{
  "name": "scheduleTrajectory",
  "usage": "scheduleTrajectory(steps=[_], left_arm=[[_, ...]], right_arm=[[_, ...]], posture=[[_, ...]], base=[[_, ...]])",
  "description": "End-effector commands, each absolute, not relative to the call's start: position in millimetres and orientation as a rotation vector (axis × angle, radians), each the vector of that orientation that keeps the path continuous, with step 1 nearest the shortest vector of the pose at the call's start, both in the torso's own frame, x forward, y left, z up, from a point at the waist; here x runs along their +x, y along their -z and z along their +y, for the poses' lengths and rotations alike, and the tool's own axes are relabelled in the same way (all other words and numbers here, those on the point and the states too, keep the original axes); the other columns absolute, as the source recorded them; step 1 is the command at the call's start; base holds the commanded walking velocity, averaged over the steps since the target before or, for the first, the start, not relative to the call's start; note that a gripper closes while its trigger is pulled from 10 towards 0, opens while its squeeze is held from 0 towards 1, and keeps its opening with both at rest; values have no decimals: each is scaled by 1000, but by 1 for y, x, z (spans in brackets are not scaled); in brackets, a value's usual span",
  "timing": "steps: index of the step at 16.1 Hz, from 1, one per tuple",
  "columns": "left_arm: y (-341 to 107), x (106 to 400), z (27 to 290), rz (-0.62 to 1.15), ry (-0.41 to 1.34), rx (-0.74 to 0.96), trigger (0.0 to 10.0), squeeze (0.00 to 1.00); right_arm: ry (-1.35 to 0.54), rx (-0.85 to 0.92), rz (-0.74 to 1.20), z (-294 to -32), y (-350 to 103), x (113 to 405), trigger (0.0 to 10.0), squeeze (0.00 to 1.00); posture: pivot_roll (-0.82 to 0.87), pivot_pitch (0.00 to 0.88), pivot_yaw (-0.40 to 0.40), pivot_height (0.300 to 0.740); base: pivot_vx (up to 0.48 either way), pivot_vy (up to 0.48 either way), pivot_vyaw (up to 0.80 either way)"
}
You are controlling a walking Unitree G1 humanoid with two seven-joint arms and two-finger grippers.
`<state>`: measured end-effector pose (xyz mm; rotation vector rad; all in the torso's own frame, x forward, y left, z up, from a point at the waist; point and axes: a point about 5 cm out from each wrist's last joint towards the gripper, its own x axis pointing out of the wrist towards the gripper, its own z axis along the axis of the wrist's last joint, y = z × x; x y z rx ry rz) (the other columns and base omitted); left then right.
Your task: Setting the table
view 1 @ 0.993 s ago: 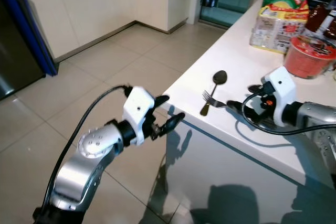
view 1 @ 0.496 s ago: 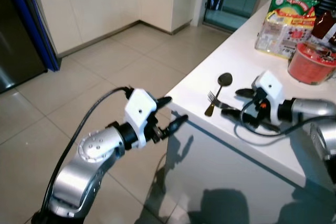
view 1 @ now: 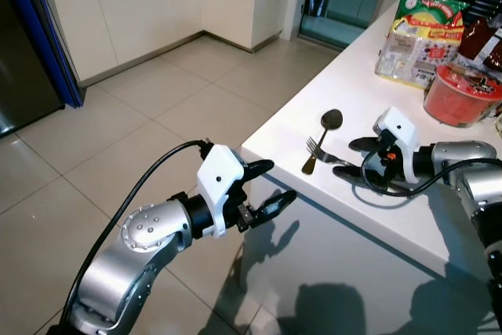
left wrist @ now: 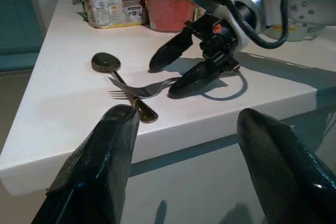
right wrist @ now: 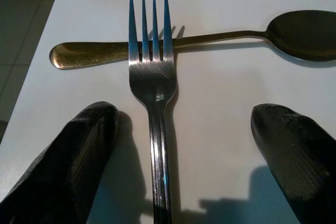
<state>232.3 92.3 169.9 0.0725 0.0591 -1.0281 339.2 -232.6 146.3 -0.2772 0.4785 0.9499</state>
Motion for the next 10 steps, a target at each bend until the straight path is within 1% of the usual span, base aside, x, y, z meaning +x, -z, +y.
scheduleTrajectory(steps=[1, 2, 3, 4, 5, 6, 8, 10], left_arm=[[-175, 230, 92, 49, 1049, 75, 10000, 0], [-176, 229, 93, 55, 1059, 75, 10000, 0], [-176, 229, 93, 61, 1071, 75, 10000, 0], [-175, 226, 92, 74, 1098, 69, 10000, 0], [-175, 223, 91, 87, 1125, 60, 10000, 0], [-174, 222, 91, 98, 1136, 62, 10000, 0], [-171, 218, 91, 128, 1152, 85, 10000, 0], [-169, 219, 91, 134, 1155, 87, 10000, 0]], right_arm=[[-978, -300, 578, -235, -129, 334, 10000, 0], [-973, -341, 612, -238, -124, 333, 10000, 0], [-959, -362, 636, -239, -121, 333, 9569, 0], [-956, -368, 654, -241, -119, 333, 4588, 0], [-969, -362, 674, -242, -118, 332, 2627, 0], [-979, -365, 689, -242, -117, 331, 0, 0], [-1021, -367, 748, -245, -118, 329, 0, 0], [-1060, -334, 820, -246, -120, 328, 0, 0]], posture=[[-13, 0, -63, 740], [-12, 0, -61, 740], [-12, 0, -61, 740], [-9, 0, -63, 740], [-6, 0, -64, 740], [-5, 0, -65, 740], [-5, 0, -67, 740], [-7, 0, -67, 740]], base=[[0, 0, 0], [0, 0, 0], [0, 0, 0], [0, 0, 0], [0, 0, 0], [0, 0, 0], [0, 0, 0], [0, 0, 0]])
